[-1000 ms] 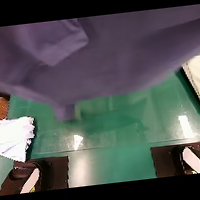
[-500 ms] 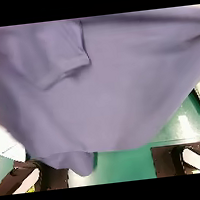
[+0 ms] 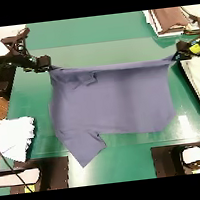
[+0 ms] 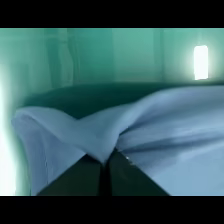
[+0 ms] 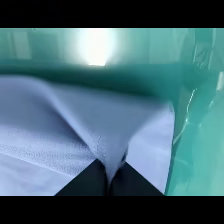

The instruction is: Fold the shirts.

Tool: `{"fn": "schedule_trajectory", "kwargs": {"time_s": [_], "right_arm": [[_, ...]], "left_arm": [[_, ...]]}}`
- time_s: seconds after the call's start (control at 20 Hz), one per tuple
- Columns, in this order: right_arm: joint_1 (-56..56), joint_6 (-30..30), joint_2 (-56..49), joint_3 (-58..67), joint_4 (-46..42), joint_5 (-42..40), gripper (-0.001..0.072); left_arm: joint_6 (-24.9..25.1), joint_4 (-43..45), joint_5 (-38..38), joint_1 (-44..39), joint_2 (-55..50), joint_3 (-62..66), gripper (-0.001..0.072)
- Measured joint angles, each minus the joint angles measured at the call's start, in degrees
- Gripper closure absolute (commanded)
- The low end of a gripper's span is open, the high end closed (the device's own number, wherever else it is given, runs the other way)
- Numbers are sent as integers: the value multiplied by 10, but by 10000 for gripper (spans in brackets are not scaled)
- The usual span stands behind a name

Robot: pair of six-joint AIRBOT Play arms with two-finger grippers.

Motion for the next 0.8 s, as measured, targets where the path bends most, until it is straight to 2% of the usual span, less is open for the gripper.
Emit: {"fn": "schedule_trajectory", "kwargs": {"time_s": [0.15,0.25,0.45,0.7,0.75,0.8], "right_arm": [[3,-2,-63,57,6,-29,696],[3,-10,-82,85,12,-33,696],[5,-24,-62,54,-2,-17,696],[8,-28,12,-105,-20,-59,695],[8,-29,24,-137,-22,-72,691],[8,-29,34,-164,-21,-84,594]], "left_arm": [[7,-2,55,0,-37,9,683],[10,-2,61,1,-48,20,683],[17,7,-9,0,-53,31,684],[23,16,-71,0,-52,-34,680],[23,16,-74,0,-52,-52,558],[23,18,-75,0,-52,-71,277]]}}
